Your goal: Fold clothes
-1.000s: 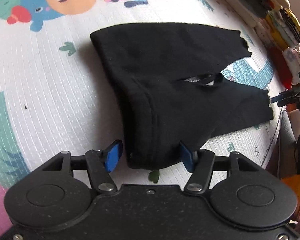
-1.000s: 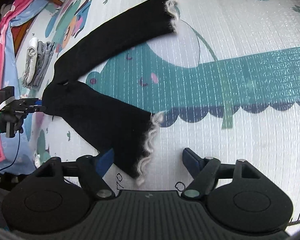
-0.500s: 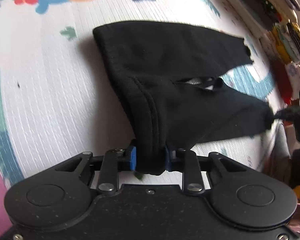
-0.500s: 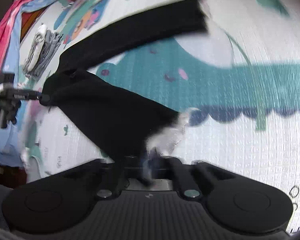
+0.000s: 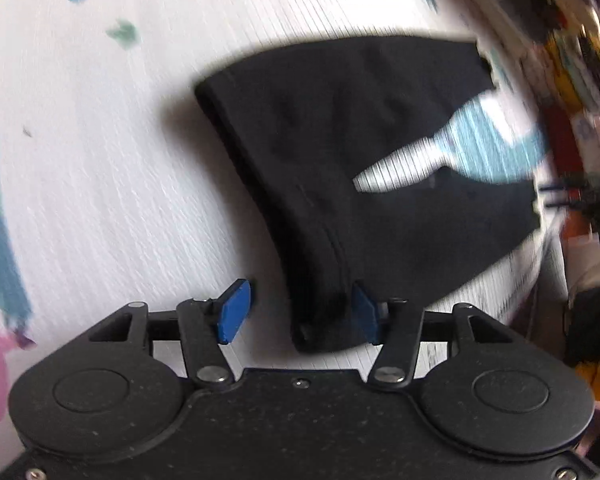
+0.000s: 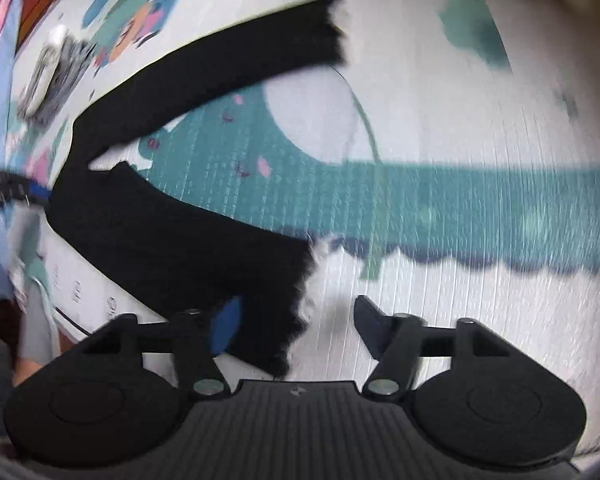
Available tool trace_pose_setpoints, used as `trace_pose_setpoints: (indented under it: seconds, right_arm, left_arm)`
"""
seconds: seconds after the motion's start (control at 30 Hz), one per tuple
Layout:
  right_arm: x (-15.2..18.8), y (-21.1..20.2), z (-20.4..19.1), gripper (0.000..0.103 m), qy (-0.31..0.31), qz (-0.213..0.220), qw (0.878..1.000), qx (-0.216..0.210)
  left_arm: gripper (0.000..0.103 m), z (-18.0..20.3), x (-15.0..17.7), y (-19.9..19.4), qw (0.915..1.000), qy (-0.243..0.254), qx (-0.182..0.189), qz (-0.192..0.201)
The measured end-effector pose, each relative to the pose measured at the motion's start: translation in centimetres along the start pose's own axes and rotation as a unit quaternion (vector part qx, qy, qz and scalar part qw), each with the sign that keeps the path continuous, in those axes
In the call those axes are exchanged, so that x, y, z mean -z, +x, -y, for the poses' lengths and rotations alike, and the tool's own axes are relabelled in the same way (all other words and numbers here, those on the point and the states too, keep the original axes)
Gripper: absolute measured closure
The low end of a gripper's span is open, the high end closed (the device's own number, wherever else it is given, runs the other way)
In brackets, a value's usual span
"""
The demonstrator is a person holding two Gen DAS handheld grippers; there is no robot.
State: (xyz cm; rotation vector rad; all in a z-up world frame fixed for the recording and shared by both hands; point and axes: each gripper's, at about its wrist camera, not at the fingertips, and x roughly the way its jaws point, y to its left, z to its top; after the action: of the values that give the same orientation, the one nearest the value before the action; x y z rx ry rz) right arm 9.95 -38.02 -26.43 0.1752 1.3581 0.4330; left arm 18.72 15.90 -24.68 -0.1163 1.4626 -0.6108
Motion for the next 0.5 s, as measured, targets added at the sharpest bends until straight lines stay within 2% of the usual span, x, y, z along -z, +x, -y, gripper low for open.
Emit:
trace_pose_setpoints:
  seconds: [0.03,0.1,0.17,0.2,0.23,0.27,0.3,0.33,0.4,0.43,0.47,0.5]
  right_arm:
    - [0.0,0.1,-0.6,0.041,-0.02,0.003,1.0,0.014]
    - [-0.2,0.6,-1.7,0.044,-0.052,0.013,0.998,0.031]
    - [-0.5,1.1,-2.5,0.046,-0.074,0.023,0.996,0.038]
    - [-0.6,1.5,-3.0,0.046,-0.088,0.024,0.995,0.042]
    - [-0.5,1.9,-3.4,0.046,-0.103,0.026,0.993,0.052]
    - [-0.5,2.3,-3.7,0.049,-0.117,0.028,0.991,0.064]
    - [-0.4,2.4,-3.8,0.054,-0.128,0.032,0.989,0.071]
    - [-0.3,2.5,-3.7,0.058,-0.134,0.036,0.987,0.075]
    - [-0.3,2.5,-3.7,0.062,-0.134,0.045,0.987,0.076]
    - [-0.4,2.6,-3.8,0.068,-0.136,0.046,0.987,0.078]
    - [-0.4,2.7,-4.0,0.068,-0.145,0.045,0.985,0.085]
    - [-0.3,2.8,-4.2,0.068,-0.158,0.044,0.982,0.092]
  left_arm:
    - [0.048,-0.2,-0.2,-0.3,0.9999,-0.008,-0.001,0.014]
    - [0.048,-0.3,-0.6,-0.2,0.9996,-0.014,0.017,0.018]
    - [0.049,0.5,-0.4,0.4,0.9998,-0.002,0.011,0.016]
    - [0.057,0.9,-0.2,0.9,0.9999,0.006,0.004,0.014]
    - [0.072,1.2,0.0,1.3,0.9998,0.013,-0.004,0.012]
    - [0.093,1.5,0.2,1.9,0.9995,0.012,-0.027,0.015]
    - [0.096,1.2,0.4,1.9,0.9991,-0.008,-0.032,0.026]
    - [0.096,0.8,0.5,1.8,0.9982,-0.029,-0.037,0.036]
    - [0.096,0.3,0.7,1.5,0.9983,-0.03,-0.035,0.036]
    - [0.096,0.4,0.7,1.6,0.9989,-0.02,-0.032,0.026]
    - [0.095,0.4,0.6,1.7,0.9995,-0.014,-0.025,0.015]
    - [0.079,0.8,0.3,1.5,0.9989,0.003,-0.043,0.018]
